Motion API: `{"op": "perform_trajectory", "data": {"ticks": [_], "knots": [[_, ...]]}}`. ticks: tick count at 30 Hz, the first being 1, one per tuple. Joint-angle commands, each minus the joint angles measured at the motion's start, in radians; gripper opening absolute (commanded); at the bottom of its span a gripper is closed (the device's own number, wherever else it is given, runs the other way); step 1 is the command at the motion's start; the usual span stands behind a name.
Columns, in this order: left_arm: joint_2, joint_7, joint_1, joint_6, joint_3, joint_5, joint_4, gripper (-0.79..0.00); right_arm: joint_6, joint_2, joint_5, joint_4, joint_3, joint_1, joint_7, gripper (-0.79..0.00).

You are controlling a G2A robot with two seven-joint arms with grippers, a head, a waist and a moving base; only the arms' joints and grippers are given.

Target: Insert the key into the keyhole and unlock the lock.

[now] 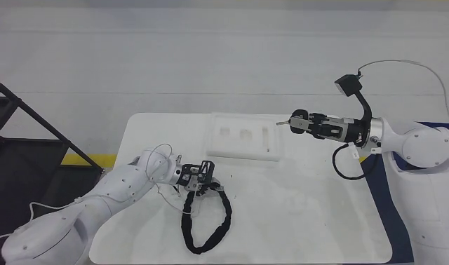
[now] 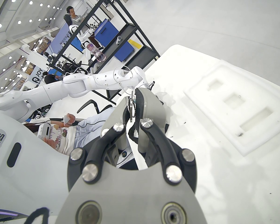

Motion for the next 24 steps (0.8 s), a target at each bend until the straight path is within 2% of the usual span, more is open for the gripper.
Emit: {"op": "perform_trajectory", "data": {"ticks": [1, 9, 11, 16, 24], "knots": [[0.012, 0.018, -0.007, -0.006, -0.017, 0.0, -0.026, -0.785, 0.0, 0.0, 0.0, 0.0, 0.0, 0.0, 0.0, -0.785], [0.08, 0.025, -0.019, -0.04, -0.126, -0.037, -0.206, -0.785, 0.002, 0.0, -0.003, -0.001, -0.001, -0.002, -0.006, -0.785], [0.098, 0.015, -0.013, -0.043, -0.16, -0.053, -0.257, -0.785, 0.018, 0.002, -0.077, -0.022, -0.016, -0.012, -0.023, -0.785], [0.138, 0.001, 0.022, -0.027, -0.238, -0.084, -0.385, -0.785, 0.06, 0.006, -0.202, -0.075, -0.074, -0.013, -0.028, -0.785], [0.176, -0.047, 0.091, 0.038, -0.337, -0.115, -0.545, -0.785, 0.127, 0.01, -0.233, -0.13, -0.134, 0.0, 0.01, -0.785]]}}
